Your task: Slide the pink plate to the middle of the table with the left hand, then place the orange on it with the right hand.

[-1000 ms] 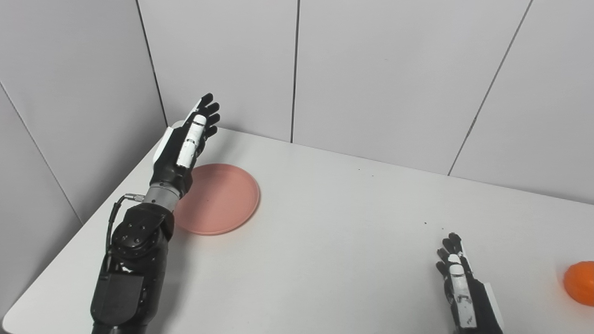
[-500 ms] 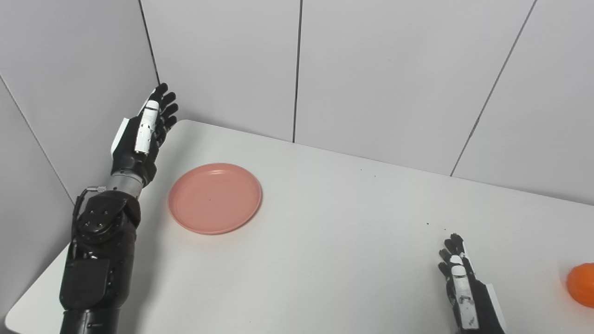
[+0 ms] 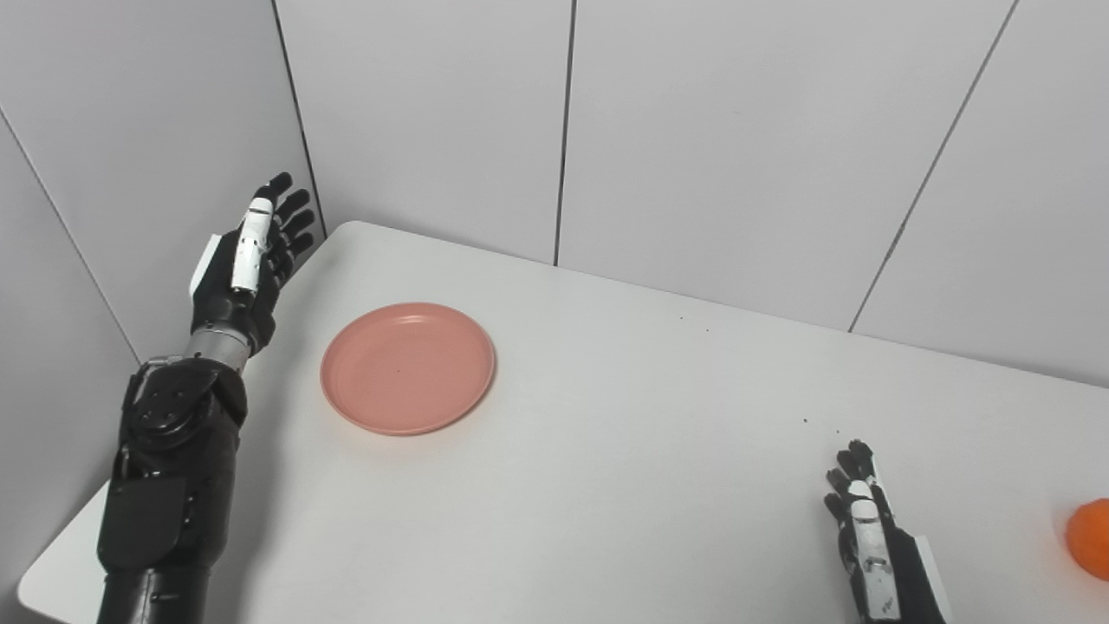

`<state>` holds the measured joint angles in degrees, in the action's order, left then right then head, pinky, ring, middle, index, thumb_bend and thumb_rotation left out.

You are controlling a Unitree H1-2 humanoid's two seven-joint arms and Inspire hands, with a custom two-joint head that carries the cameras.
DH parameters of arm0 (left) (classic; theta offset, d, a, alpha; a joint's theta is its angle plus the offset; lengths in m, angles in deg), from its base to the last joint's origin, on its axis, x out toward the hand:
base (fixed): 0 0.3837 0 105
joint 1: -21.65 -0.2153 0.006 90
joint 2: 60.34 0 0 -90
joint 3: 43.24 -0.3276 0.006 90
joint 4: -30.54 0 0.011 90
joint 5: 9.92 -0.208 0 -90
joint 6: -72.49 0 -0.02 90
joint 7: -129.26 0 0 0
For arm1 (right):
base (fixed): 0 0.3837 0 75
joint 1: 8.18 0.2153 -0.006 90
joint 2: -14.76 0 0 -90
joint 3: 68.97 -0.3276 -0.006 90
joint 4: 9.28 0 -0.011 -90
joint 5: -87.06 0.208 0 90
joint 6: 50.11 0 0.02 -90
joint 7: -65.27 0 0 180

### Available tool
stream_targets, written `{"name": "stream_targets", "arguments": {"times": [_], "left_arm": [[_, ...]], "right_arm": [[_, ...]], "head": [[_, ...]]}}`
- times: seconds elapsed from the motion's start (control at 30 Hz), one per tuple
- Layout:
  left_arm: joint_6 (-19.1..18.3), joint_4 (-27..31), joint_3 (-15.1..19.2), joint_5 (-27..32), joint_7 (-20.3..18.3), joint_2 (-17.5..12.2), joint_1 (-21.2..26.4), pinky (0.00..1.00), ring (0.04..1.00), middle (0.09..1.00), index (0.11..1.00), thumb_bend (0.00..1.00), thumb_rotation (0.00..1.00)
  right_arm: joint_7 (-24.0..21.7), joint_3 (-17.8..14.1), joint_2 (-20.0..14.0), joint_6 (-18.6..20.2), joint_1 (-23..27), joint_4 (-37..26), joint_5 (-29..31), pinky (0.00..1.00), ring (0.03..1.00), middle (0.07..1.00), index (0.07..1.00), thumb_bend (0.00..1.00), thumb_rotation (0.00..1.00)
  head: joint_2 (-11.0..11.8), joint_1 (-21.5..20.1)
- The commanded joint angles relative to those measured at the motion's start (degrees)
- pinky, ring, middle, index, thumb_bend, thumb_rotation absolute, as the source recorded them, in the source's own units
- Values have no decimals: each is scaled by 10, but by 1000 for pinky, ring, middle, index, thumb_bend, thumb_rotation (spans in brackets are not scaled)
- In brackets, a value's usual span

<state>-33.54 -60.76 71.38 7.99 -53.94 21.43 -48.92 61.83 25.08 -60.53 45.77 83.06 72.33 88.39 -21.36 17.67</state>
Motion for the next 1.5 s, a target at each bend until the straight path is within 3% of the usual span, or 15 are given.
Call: {"name": "stream_targets", "arguments": {"times": [0.0,0.37,0.73,1.47], "left_arm": [[2,8,3,8,-5,-19,12,945,938,935,926,280,1000],[-17,-12,3,20,8,-8,13,956,936,929,920,280,1000],[15,-62,-5,19,-4,-11,12,940,932,926,923,266,1000],[34,-123,8,47,-11,2,5,976,960,951,940,274,1000]], "right_arm": [[-3,-3,-2,-17,1,-14,4,1000,986,993,1000,92,1000],[-3,-4,-4,-10,2,-20,4,1000,990,992,1000,95,1000],[-8,-6,-6,-10,2,-21,10,1000,995,998,1000,105,1000],[-9,-10,-7,9,2,-31,20,1000,1000,1000,1000,82,1000]], "head": [[0,1],[-7,5],[-6,9],[-3,19]]}}
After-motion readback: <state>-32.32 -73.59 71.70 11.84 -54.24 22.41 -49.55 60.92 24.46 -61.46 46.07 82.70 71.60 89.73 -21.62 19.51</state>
